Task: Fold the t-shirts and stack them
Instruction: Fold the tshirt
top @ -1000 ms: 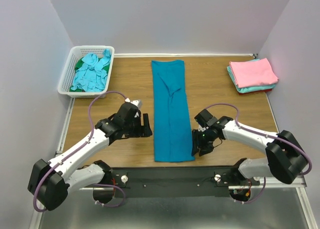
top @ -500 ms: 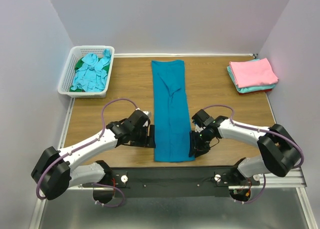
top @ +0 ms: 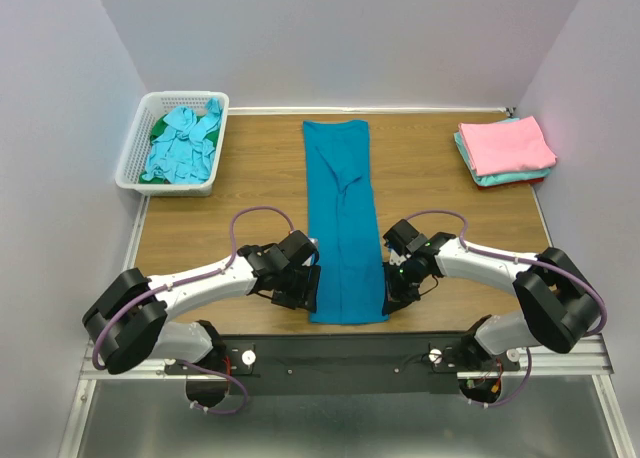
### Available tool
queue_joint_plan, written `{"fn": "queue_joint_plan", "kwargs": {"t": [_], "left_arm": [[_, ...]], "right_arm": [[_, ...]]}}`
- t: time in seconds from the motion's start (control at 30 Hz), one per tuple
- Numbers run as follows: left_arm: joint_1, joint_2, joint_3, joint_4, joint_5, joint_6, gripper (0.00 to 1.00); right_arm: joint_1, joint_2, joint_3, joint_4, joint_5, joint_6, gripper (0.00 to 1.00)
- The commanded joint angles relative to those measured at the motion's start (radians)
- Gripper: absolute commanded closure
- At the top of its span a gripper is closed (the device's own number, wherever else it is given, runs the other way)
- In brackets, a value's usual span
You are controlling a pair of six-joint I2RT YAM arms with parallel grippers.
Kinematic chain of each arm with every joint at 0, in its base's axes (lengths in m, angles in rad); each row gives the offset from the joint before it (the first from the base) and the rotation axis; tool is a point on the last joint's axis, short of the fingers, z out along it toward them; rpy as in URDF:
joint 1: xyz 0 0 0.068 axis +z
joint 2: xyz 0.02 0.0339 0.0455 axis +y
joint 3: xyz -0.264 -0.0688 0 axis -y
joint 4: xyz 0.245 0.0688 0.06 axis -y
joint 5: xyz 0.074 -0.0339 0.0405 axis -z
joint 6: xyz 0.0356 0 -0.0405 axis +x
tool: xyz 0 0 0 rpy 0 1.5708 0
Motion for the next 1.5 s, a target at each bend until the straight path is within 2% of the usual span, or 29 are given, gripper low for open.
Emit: {"fn": "queue_joint_plan", "kwargs": {"t": [0.0,0.07,0.3,0.47,0.67,0.8,0.87,0.97,1.0,1.07,1.33,1.47], "left_arm": [[-0.020,0.049,0.034,-0.013,0.013,-0.017,0.39],[-0.028,0.072,0.043,-0.013,0.014,-0.017,0.44],[-0.041,0.142,0.089,-0.046,0.005,-0.011,0.51],[-0.044,0.133,0.097,-0.033,0.031,-0.024,0.50],[-0.063,0.217,0.104,-0.029,0.049,-0.017,0.50],[-0.070,0.251,0.115,-0.038,0.048,-0.010,0.53],[-0.074,0.260,0.118,-0.043,0.048,-0.011,0.58],[-0.077,0.276,0.131,-0.049,0.045,-0.007,0.73],[-0.080,0.277,0.135,-0.050,0.045,-0.007,0.86],[-0.080,0.271,0.137,-0.058,0.042,-0.013,0.99],[-0.104,0.158,0.089,-0.072,0.088,-0.040,1.00],[-0.101,0.112,0.080,-0.059,0.079,-0.050,1.00]], "right_arm": [[0.007,-0.016,-0.006,-0.008,0.017,-0.003,0.99],[0.007,-0.016,-0.006,-0.008,0.017,-0.010,0.99],[0.007,-0.011,-0.003,-0.006,0.018,-0.021,0.99],[0.007,-0.019,-0.003,-0.008,0.020,-0.023,0.99],[0.007,-0.031,-0.006,-0.008,0.024,-0.015,0.99],[0.007,-0.039,-0.006,-0.008,0.026,-0.010,0.99],[0.007,-0.040,-0.006,-0.008,0.028,-0.010,0.99],[0.007,-0.039,-0.005,-0.008,0.028,-0.012,0.99],[0.007,-0.039,-0.006,-0.008,0.028,-0.012,0.99],[0.007,-0.042,-0.006,-0.009,0.020,-0.015,0.99],[0.007,-0.075,-0.032,-0.043,-0.048,-0.030,0.99],[0.009,-0.089,0.016,-0.081,-0.032,-0.044,0.99]]}}
